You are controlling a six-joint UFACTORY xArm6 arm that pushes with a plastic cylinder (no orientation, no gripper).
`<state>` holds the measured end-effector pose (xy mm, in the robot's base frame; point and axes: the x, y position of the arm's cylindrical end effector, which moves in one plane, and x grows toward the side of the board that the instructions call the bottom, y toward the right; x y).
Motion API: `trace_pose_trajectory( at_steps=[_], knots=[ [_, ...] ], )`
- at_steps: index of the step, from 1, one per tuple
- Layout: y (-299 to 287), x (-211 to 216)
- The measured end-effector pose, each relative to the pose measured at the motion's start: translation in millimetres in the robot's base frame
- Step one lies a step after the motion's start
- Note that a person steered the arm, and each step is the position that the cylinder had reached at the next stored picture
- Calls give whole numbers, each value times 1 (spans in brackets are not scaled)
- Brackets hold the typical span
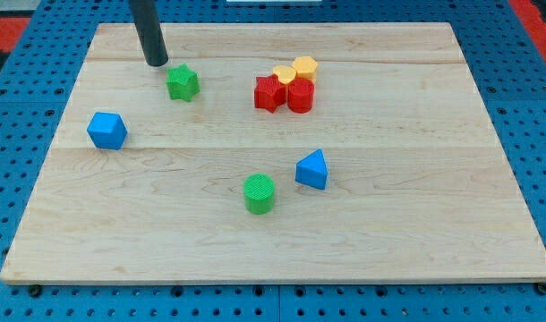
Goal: Push the green star towards the right of the blue cube
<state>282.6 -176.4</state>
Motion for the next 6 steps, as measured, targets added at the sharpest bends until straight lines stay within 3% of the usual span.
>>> trace_pose_trajectory(
  at_steps=[2,4,6],
  knots=[
    [56,23],
    [62,100],
    [72,102]
  ],
)
